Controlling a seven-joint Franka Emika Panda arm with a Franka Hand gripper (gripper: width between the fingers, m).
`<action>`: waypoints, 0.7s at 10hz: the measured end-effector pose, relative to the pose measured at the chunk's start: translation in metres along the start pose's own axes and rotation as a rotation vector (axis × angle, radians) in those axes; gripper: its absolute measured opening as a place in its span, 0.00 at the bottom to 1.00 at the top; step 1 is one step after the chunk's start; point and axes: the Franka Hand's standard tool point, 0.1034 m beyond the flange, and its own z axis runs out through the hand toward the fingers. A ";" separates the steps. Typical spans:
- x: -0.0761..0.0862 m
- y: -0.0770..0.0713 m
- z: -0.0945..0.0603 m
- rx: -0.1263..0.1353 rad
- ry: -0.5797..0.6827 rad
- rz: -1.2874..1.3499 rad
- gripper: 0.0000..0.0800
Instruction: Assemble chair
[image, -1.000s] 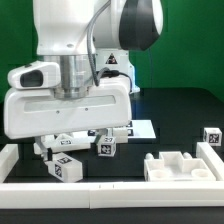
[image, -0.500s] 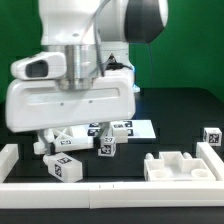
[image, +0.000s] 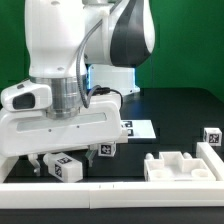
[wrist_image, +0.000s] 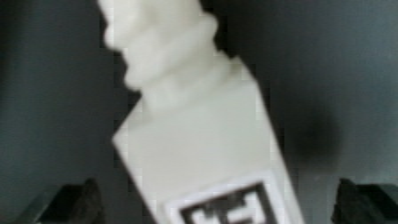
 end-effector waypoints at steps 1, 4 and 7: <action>0.000 0.000 0.000 -0.004 0.002 0.010 0.81; 0.000 0.000 0.000 -0.004 0.002 0.010 0.48; 0.002 -0.015 -0.018 0.020 -0.003 0.235 0.34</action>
Offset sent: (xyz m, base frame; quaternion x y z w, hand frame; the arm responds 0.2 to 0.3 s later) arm 0.0000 0.0000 0.0000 0.0000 0.0000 0.0000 1.0000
